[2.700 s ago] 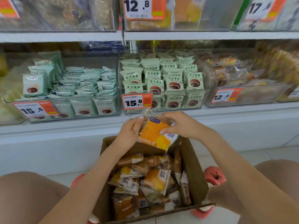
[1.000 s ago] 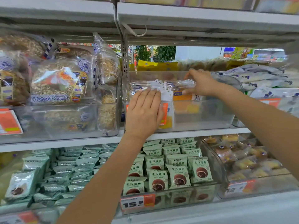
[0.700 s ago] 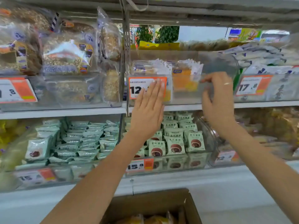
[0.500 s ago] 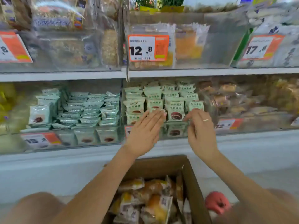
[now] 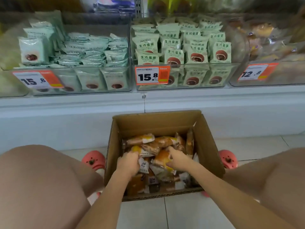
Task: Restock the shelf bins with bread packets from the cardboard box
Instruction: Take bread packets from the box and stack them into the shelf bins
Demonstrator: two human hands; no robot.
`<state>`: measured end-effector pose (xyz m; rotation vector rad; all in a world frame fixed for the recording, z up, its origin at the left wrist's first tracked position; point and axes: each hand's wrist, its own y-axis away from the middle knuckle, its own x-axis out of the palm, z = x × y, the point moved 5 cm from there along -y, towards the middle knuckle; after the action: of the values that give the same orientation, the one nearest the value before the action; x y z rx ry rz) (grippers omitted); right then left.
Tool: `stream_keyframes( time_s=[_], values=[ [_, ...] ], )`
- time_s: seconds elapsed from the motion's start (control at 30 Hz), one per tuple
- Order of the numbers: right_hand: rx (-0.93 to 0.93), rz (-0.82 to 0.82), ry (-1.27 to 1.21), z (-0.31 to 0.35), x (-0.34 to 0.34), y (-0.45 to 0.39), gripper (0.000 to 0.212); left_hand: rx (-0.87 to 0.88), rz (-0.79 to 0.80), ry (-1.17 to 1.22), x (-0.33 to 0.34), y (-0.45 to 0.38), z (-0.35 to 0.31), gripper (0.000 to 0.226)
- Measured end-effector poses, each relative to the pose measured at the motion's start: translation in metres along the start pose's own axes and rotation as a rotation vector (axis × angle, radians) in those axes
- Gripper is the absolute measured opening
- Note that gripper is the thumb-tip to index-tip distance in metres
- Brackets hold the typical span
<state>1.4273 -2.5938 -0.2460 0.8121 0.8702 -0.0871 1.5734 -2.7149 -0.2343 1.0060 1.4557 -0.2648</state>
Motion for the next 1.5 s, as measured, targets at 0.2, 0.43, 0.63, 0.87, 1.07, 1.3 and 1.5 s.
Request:
stream_keyframes(
  time_s=[0.2, 0.43, 0.63, 0.87, 1.07, 1.3, 1.5],
  values=[
    [-0.011, -0.312, 0.176, 0.019, -0.001, -0.036, 0.076, -0.023, -0.001, 0.160, 0.010, 0.005, 0.001, 0.019],
    [-0.041, -0.423, 0.434, 0.040, -0.005, -0.052, 0.025, -0.194, 0.064, 0.688, 0.014, -0.003, 0.012, 0.014],
    [-0.109, -0.462, 0.335, 0.040, 0.004, -0.009, 0.027, -0.490, 0.295, 1.519, 0.029, -0.005, 0.000, 0.045],
    [-0.292, -0.301, 0.037, 0.071, 0.042, 0.049, 0.043, -0.555, 0.340, 1.779, 0.053, 0.003, -0.022, 0.049],
    [-0.272, -0.324, -0.560, 0.043, 0.017, 0.069, 0.027, -0.364, 0.361, 1.865, 0.032, 0.009, -0.024, 0.044],
    [0.027, -0.552, -0.817, -0.005, -0.041, 0.081, 0.032, -0.227, 0.450, 1.939, 0.012, 0.028, -0.051, 0.056],
    [-0.161, -0.710, -0.839, 0.022, -0.045, 0.098, 0.025, -0.183, 0.382, 2.022, 0.003, 0.027, -0.063, 0.062]
  ],
)
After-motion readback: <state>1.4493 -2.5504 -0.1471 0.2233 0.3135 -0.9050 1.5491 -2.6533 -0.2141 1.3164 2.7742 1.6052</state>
